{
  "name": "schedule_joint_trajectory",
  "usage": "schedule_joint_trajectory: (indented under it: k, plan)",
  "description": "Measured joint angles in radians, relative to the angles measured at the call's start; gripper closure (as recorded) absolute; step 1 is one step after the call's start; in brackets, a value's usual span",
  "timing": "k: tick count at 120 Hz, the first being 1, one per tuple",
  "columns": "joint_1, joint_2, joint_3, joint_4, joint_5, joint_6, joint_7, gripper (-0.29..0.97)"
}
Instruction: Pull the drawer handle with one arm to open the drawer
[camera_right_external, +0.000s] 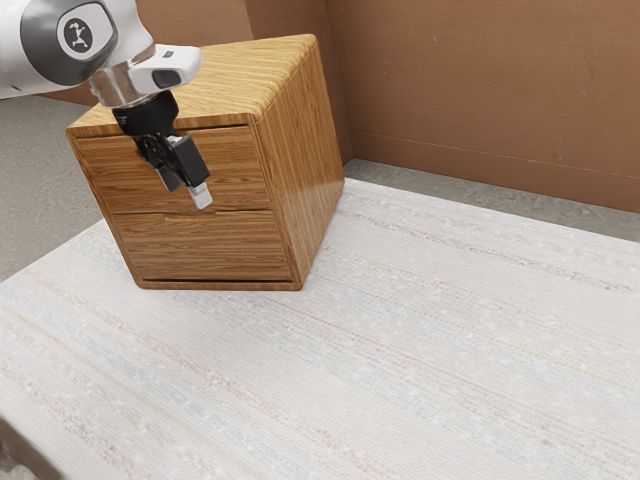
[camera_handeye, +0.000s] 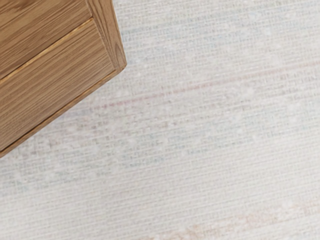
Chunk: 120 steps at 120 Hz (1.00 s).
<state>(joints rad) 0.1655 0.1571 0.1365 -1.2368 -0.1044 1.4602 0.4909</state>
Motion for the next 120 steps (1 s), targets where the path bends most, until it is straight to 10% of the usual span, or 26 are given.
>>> schedule_joint_trajectory:
  k: [39, 67, 88, 120]
  plan:
    - [-0.002, -0.032, 0.002, 0.01, 0.0, -0.003, 0.008, 0.0]
    - [-0.001, -0.328, 0.031, 0.011, 0.047, -0.112, 0.003, 0.0]
    - [-0.007, -0.32, 0.006, 0.011, 0.136, -0.129, 0.131, 0.0]
    - [-0.009, -0.272, 0.008, -0.084, 0.047, 0.071, 0.468, 0.0]
